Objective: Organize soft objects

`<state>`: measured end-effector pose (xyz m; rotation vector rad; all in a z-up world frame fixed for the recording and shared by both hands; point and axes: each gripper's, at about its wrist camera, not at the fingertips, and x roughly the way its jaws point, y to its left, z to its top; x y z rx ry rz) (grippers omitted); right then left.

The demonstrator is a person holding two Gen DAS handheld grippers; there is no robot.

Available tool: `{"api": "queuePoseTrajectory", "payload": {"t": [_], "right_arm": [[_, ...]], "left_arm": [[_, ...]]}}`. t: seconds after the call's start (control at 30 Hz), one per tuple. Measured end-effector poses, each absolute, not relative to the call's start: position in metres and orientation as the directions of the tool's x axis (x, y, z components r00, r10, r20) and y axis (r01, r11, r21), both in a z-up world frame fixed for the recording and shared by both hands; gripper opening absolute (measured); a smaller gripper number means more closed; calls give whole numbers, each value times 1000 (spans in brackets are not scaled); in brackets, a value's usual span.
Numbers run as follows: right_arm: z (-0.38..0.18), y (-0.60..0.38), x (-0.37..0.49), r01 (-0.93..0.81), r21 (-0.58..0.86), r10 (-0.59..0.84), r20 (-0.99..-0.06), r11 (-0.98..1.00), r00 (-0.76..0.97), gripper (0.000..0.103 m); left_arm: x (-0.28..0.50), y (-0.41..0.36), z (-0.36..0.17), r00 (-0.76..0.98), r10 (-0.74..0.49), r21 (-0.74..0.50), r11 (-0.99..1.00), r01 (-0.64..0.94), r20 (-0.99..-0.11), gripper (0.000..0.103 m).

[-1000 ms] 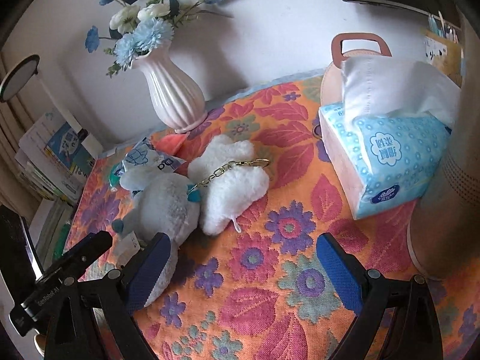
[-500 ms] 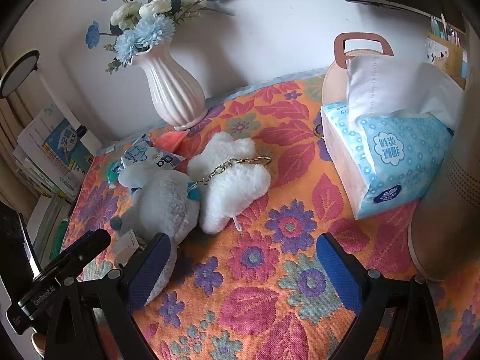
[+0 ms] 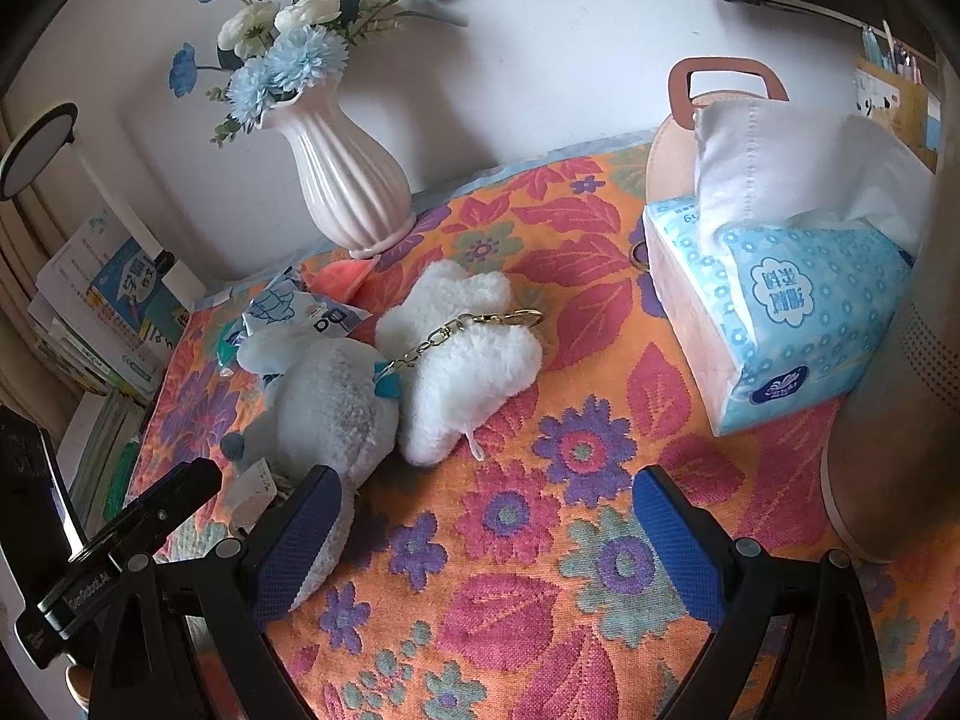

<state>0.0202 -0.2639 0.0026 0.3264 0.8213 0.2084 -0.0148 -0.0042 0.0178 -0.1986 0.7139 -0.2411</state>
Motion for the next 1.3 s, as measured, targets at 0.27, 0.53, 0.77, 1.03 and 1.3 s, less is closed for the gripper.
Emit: {"api": "queuePoseTrajectory", "payload": {"t": [0.27,0.53,0.77,1.03,1.3], "right_arm": [[5,-267,16,-37,363,288,-667,931,687,97],[4,-280,16,4,410,292,-656,912,696,97],[1,-288,16,15,456,321,-650,890,688,97],[5,-281,13,-38,446,345,-632,894,694,97],[18,-254,23,-92,399,366,-695,912,619,97]], "left_arm": [[-25,-14,26,635,-477,-341,879,334,-607,87],[-26,-88,39,630,-366,-84,898,431,-684,100],[13,-120,19,648,-193,116,908,402,-737,89],[-22,-79,31,671,-285,7,918,398,-684,73],[-31,-21,38,703,-351,-158,932,326,-618,73]]}}
